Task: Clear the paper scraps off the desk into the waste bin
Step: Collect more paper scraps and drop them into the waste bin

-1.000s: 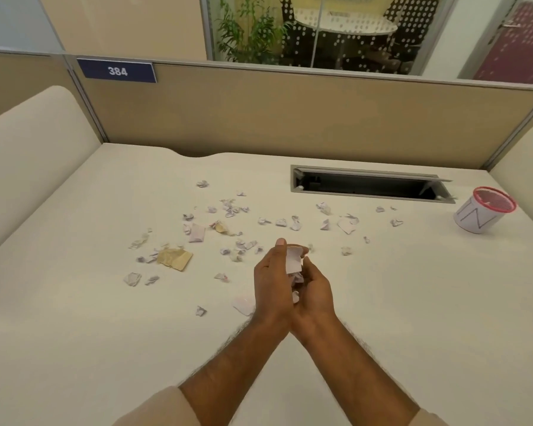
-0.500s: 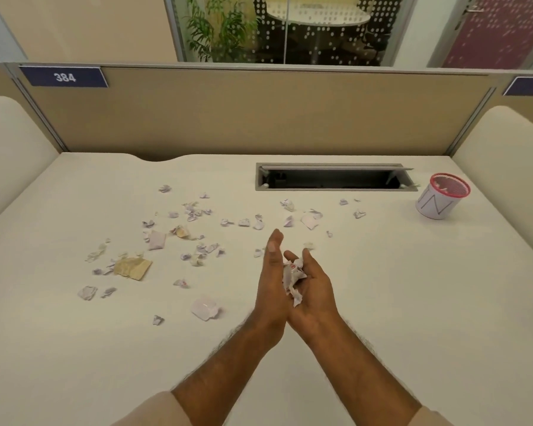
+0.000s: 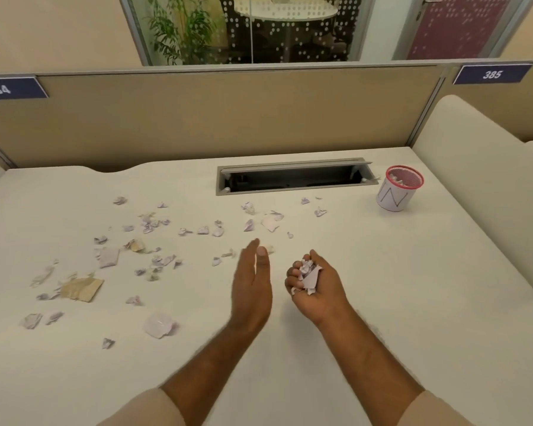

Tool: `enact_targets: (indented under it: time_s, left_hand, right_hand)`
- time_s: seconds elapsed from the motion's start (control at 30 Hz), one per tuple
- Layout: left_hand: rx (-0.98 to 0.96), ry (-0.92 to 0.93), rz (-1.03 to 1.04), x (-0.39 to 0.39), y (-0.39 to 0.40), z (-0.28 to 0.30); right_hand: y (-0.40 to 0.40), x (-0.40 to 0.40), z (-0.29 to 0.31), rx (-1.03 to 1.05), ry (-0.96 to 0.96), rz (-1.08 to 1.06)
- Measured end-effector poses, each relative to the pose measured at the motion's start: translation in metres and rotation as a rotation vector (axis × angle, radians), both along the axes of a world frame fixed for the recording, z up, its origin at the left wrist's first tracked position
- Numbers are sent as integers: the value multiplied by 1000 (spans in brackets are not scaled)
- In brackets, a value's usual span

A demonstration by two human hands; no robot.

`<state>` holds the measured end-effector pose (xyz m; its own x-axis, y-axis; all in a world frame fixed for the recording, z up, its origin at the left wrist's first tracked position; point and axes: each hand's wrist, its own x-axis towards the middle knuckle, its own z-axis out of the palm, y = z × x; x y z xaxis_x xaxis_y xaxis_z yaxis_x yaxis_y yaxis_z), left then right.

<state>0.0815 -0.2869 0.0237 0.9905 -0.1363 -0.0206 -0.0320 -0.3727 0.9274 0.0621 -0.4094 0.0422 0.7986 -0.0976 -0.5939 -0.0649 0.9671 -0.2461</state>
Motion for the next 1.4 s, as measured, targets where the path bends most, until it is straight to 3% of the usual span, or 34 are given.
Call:
enact_targets:
  time_s: [0.1,0.17,0.33,0.57,0.73,0.97,1.27,1.4]
  left_hand:
    - [456,-176,-45,17,19,-26]
    - [662,-234,-127,31,35,-46]
    - [873,-234,-192,45,54,-75]
    - [949,-265,-218,43,53,-80]
    - [942,-291,-226,44,54,-84]
    - [944,-294,-212,45,54,-84]
    - [934,-292,-197,45,52,-83]
    - [917,-284,-196,44,51,-82]
  right_hand:
    - [-37,4,6,-56,-8,-7]
    - [-62,9,13,-97,-24,-25]
    - [-129,31,27,-192,-18,-61]
    - [-223,73,46,-412,-6,-90]
    - [-280,104,72,-531,38,-231]
    - [-313,125,76,-688,162,-355]
    - [-319,141,52,-1509,408,-233]
    - [-325,142,53,-1749,495,-113]
